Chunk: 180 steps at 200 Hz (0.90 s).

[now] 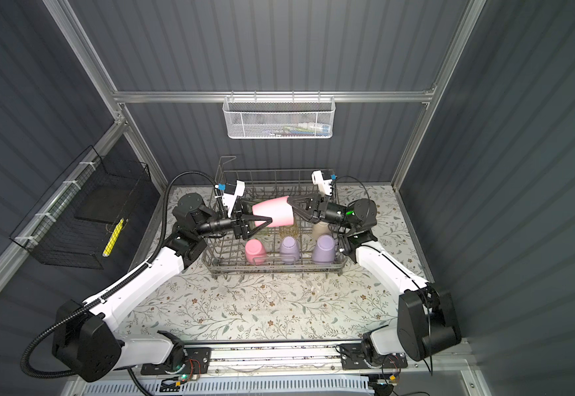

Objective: Load the cups into the dish rack
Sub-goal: 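Open and withdraw the right gripper while the left gripper carries the cup over the rack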

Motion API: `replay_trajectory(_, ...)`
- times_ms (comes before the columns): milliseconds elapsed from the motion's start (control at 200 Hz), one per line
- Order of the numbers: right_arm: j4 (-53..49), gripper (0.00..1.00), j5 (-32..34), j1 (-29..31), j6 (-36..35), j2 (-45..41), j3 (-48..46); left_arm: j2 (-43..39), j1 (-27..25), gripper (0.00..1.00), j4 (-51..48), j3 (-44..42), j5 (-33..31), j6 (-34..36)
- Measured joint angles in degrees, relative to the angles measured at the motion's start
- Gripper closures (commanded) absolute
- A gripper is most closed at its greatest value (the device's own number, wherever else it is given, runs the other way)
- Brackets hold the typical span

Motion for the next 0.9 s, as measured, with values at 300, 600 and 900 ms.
replay_trajectory(300, -4.15, 0.36, -1.27, -3.17, -3.08, -5.68, -1.09, -0.20, 0.20, 0.37, -7.56, 2.58, -2.01, 3.91)
replay_trajectory(600, -34.05, 0.32, 1.75, -9.77, -24.28, -17.38, -1.73, -3.72, 1.64, 0.40, -28.48, 12.92, -10.56, 13.99)
replay_trajectory(900, -64.02, 0.32, 11.82, -12.20, -47.34, -25.14, 1.40, 2.86, 4.37, 0.38, -55.41, 30.62, -26.40, 19.91)
